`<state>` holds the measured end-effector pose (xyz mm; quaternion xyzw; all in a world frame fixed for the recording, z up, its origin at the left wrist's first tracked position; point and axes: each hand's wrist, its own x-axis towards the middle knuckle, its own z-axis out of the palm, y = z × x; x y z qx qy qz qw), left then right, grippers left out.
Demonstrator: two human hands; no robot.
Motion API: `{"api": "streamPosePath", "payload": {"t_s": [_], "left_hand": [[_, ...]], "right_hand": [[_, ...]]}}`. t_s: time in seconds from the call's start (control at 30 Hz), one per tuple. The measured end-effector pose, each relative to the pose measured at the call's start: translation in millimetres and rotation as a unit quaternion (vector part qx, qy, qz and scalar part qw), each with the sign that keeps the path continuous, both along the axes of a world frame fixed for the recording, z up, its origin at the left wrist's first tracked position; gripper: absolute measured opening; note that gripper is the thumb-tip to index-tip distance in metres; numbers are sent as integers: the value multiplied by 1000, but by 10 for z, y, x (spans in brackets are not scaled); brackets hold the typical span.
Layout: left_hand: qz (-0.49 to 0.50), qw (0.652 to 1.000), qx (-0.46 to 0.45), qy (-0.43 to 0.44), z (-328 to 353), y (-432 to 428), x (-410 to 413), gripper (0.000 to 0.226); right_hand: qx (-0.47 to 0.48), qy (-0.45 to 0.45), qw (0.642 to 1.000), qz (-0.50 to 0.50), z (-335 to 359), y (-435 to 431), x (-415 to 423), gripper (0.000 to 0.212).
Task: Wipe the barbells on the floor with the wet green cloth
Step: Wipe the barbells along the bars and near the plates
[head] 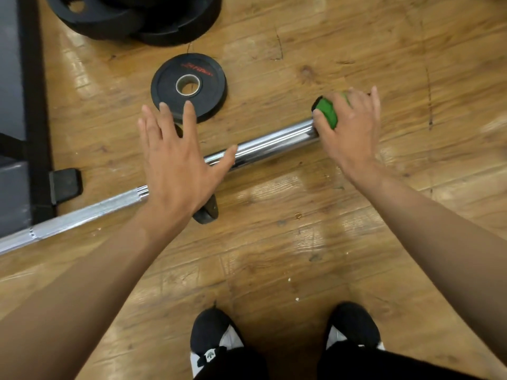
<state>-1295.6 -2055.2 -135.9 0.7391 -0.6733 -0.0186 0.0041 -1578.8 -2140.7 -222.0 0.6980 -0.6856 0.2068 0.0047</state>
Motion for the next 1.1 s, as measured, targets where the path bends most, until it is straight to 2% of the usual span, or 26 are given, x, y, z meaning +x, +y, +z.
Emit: {"api": "streamPosePath", "payload": {"t_s": [0.07,0.17,0.33,0.4,0.47,0.53,0.6,0.63,0.77,0.87,0.9,1.03,1.1], "left_hand": [[-20,999,15,-26,26,154,-73,112],[-27,997,47,-49,72,456,-170,118],[-102,992,53,-49,138,1059,-178,103],[-117,992,49,-19,198,1156,-122,96],[-121,991,54,-3,232,1142,-42,90],[-126,990,69,-7,244,1101,16,87],[-132,987,86,-8,240,1093,36,87],[-133,987,92,-4,237,1111,37,87],[-133,986,98,17,221,1222,-46,91],[-138,984,108,25,172,1351,-157,90],[-140,985,102,21,150,1399,-190,88],[-168,983,75,22,56,1609,-275,77],[-184,981,49,30,25,1739,-299,70]], "right_hand": [[13,6,1000,-26,47,124,206,56],[3,42,996,73,57,424,557,65],[-32,44,981,186,42,731,196,44],[-23,34,986,159,31,769,-185,40],[-5,17,996,83,42,839,-425,38],[24,-2,1000,-9,74,961,-422,37],[50,4,997,-55,126,1130,-206,37],[54,13,998,-40,146,1244,-52,37],[43,16,992,120,143,1763,503,34],[37,48,974,217,152,1904,292,35],[41,55,973,218,167,1891,102,37],[66,42,993,91,174,1834,-727,38],[79,30,996,27,186,1896,-780,36]]}}
